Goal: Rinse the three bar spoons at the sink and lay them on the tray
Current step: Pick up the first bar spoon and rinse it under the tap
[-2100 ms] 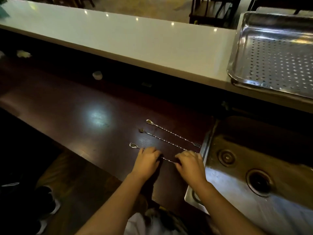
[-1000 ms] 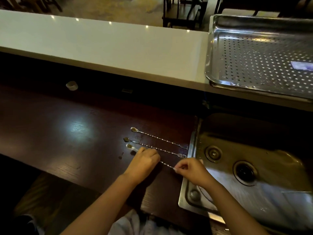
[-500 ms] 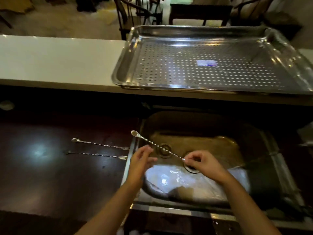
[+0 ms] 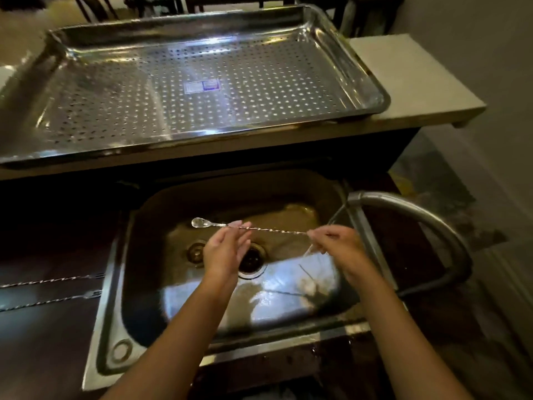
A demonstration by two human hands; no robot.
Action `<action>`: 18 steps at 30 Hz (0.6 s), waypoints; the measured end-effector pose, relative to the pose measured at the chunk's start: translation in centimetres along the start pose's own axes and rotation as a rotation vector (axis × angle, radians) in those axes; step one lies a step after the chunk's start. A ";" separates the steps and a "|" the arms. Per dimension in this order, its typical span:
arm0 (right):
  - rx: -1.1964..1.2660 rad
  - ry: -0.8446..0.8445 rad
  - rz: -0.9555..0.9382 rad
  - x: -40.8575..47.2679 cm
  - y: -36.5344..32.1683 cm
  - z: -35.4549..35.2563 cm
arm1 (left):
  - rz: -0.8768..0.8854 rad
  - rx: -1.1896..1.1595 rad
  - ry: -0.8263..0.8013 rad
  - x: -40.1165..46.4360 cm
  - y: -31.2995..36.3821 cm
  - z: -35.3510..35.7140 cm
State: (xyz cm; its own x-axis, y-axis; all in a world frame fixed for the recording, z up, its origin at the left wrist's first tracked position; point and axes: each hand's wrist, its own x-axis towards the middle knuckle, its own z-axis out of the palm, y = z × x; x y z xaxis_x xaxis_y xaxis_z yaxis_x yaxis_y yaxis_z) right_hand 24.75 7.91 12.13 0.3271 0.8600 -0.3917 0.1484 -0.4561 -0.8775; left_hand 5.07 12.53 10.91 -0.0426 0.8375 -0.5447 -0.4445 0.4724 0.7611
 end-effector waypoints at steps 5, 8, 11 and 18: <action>0.289 0.146 0.138 0.5 0.6 1.8 | -0.007 -0.080 0.072 -0.2 -1.1 0.2; 0.261 0.301 0.148 0.5 0.9 2.9 | -0.022 -0.094 0.084 -0.4 -1.8 0.6; 0.225 0.305 0.062 0.2 1.4 3.0 | -0.029 -0.129 0.098 -0.5 -2.7 0.9; 0.394 0.311 0.049 -0.1 2.3 1.6 | -0.009 -0.152 0.103 -1.1 -3.4 2.1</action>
State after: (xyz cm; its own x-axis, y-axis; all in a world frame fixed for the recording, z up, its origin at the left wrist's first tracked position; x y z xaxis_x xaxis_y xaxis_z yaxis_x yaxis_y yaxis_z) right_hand 23.59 7.17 9.67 0.5965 0.7035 -0.3864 -0.2182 -0.3211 -0.9215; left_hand 8.48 10.61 9.62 -0.1259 0.7974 -0.5902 -0.5754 0.4260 0.6982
